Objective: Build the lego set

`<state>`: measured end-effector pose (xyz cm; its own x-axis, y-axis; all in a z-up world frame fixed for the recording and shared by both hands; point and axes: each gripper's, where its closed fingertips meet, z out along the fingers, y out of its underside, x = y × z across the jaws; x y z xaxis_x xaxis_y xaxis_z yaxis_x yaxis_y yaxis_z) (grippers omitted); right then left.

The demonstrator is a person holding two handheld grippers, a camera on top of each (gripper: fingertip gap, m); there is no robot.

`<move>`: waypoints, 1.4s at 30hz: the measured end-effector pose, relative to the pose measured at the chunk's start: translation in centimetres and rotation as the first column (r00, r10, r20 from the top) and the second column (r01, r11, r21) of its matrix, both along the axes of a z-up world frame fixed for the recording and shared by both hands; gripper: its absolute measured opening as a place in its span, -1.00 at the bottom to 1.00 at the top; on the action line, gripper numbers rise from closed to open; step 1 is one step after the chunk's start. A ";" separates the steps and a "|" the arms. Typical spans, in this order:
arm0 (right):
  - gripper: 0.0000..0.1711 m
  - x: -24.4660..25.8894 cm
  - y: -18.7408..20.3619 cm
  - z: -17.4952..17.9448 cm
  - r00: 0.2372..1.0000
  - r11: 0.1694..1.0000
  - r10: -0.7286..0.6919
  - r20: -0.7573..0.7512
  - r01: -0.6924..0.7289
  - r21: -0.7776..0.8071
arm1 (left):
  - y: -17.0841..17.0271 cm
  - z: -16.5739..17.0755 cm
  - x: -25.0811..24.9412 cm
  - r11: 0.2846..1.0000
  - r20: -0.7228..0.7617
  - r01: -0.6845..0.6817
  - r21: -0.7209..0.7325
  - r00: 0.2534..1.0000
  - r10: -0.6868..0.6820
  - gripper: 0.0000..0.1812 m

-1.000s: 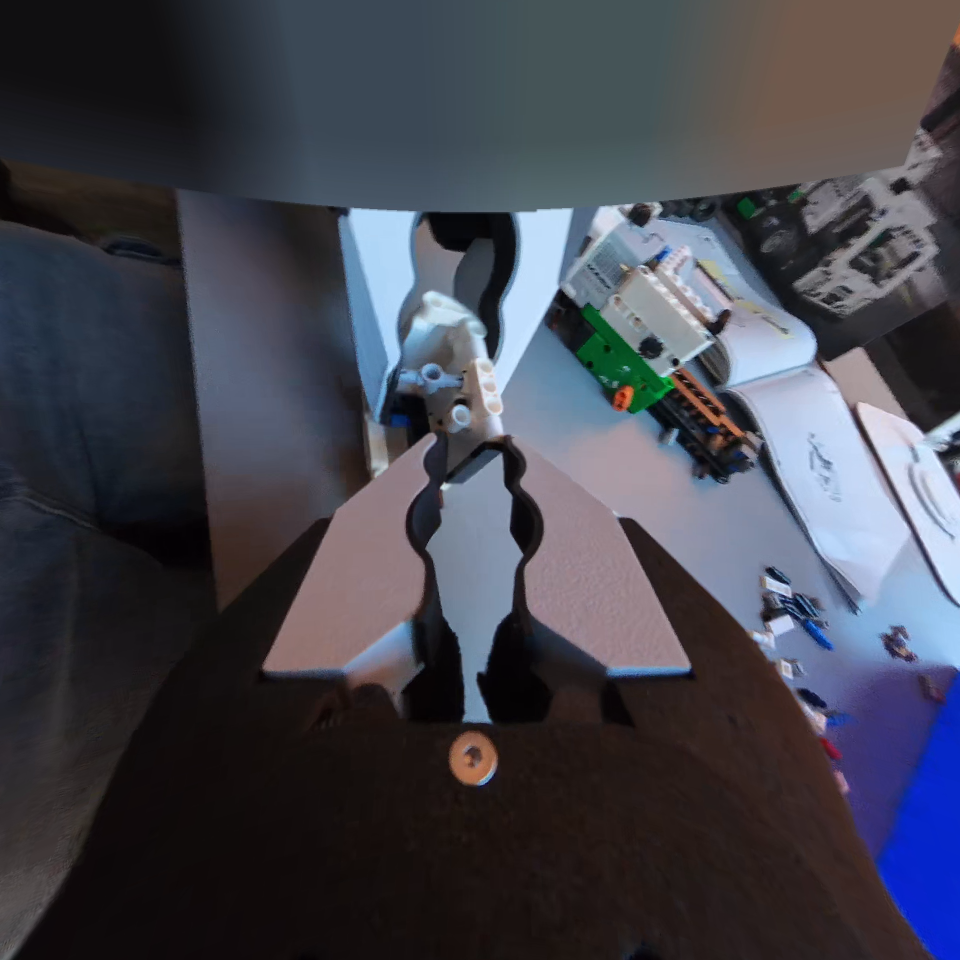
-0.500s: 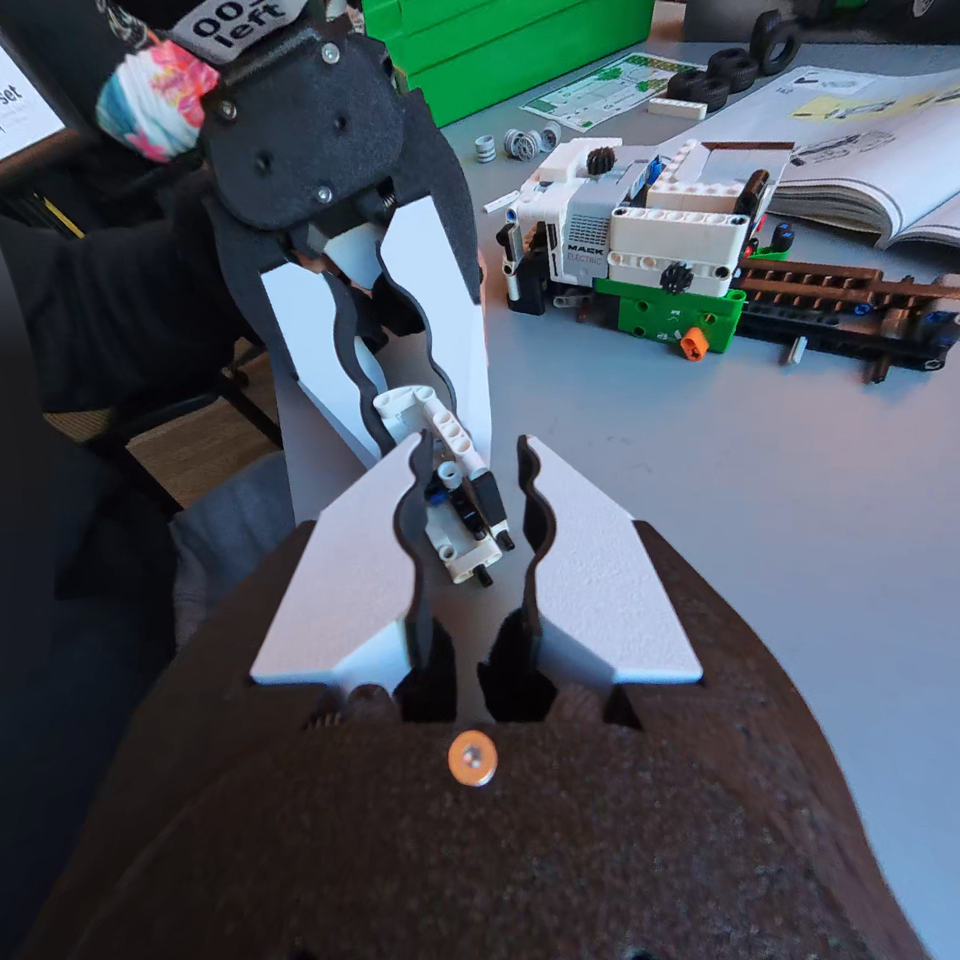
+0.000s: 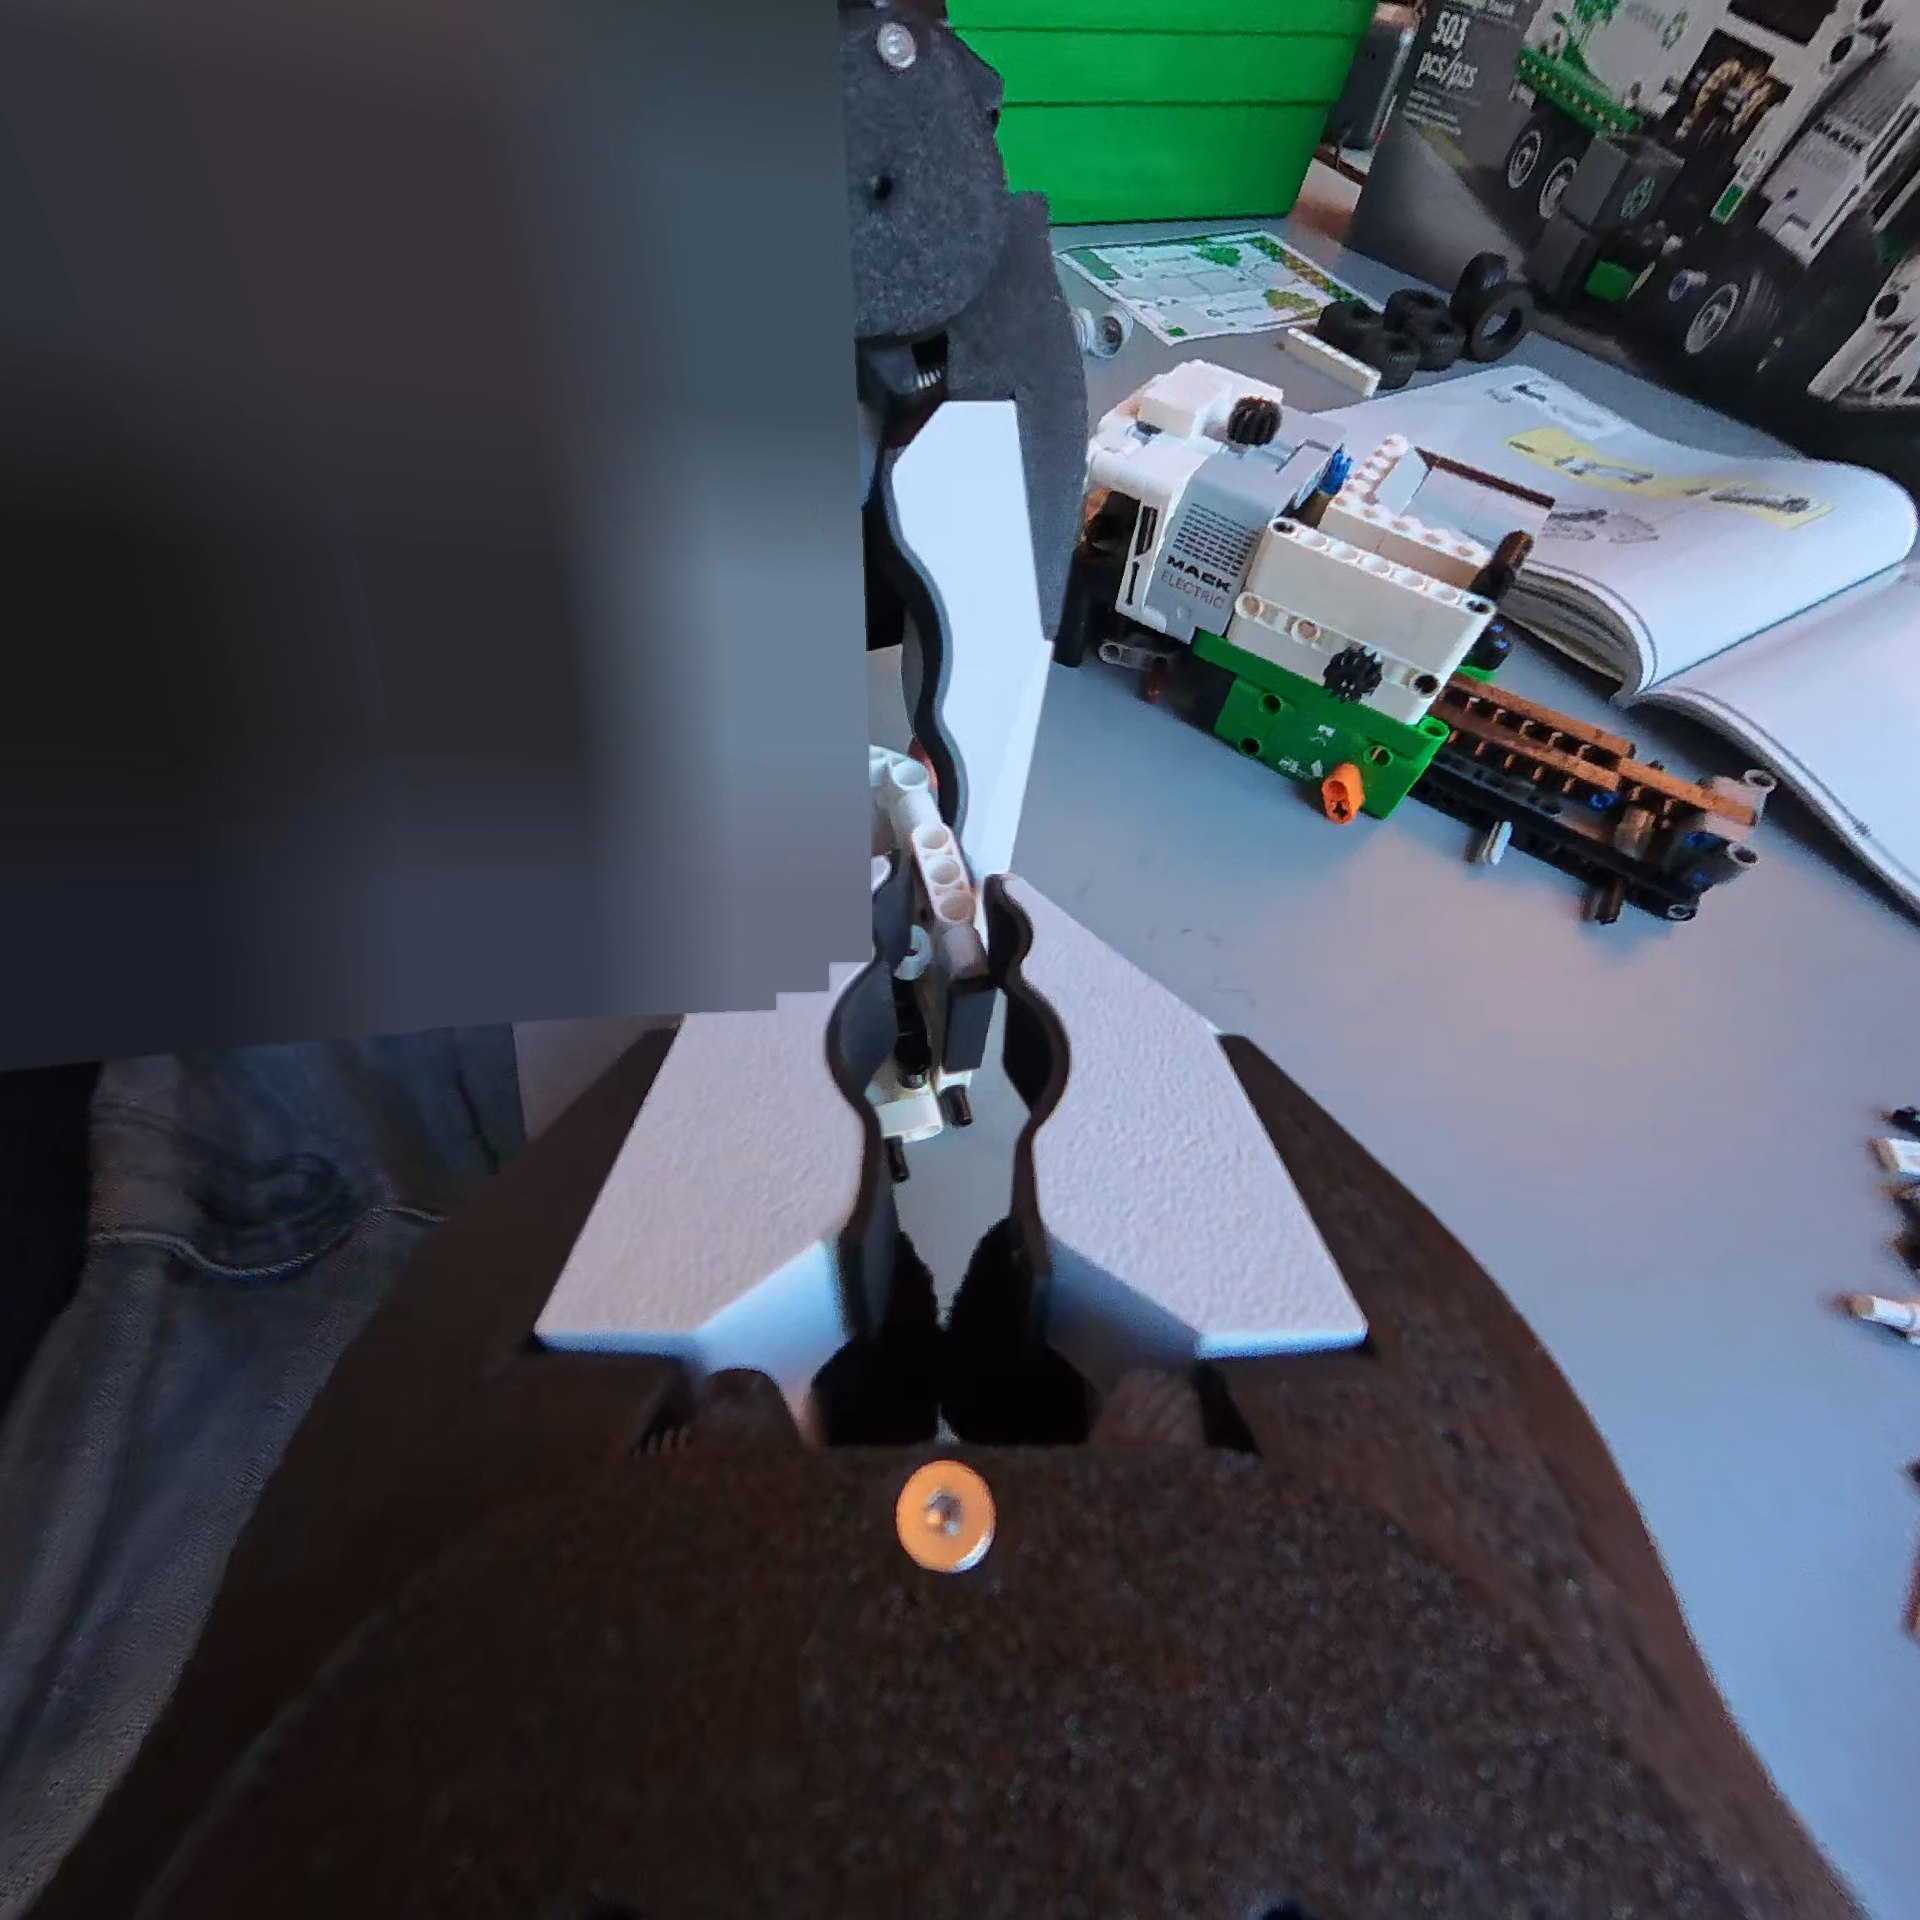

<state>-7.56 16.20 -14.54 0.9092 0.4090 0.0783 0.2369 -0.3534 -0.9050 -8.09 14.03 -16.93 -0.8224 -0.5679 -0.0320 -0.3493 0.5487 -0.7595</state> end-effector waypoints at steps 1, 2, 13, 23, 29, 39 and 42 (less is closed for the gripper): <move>-0.86 0.0 0.0 0.0 1.000 1.000 0.002 0.013 -0.002 0.006 | 0.0 0.0 0.0 1.000 -0.009 0.001 -0.008 1.000 -0.001 -0.64; -0.87 -0.1 0.0 0.0 1.000 1.000 0.003 0.027 -0.003 0.012 | 0.0 0.1 0.0 1.000 -0.016 -0.001 -0.015 1.000 0.001 -0.62; -0.87 -0.2 0.0 0.0 0.998 1.000 0.012 0.058 -0.014 0.028 | 0.0 0.0 -0.2 0.999 -0.026 0.016 0.034 1.000 -0.015 -0.64; -0.84 -0.4 -0.1 0.1 1.000 1.000 0.006 0.011 -0.006 0.007 | -0.3 0.0 -0.2 0.999 -0.028 0.030 0.029 0.999 -0.029 -0.64; -0.78 -0.4 -0.6 0.1 0.997 0.999 0.032 -0.067 -0.033 -0.025 | -0.5 -0.3 0.0 0.997 -0.005 0.029 0.066 1.000 -0.029 -0.67; -0.73 -0.5 -1.0 0.1 0.992 0.996 0.071 -0.100 -0.075 -0.041 | -0.8 -0.2 0.0 0.999 -0.022 0.032 0.042 0.999 -0.031 -0.66; -0.75 -0.6 -1.0 0.0 0.994 0.996 0.078 -0.083 -0.081 -0.035 | -0.8 -0.2 -0.1 0.999 -0.021 0.041 0.034 0.999 -0.041 -0.66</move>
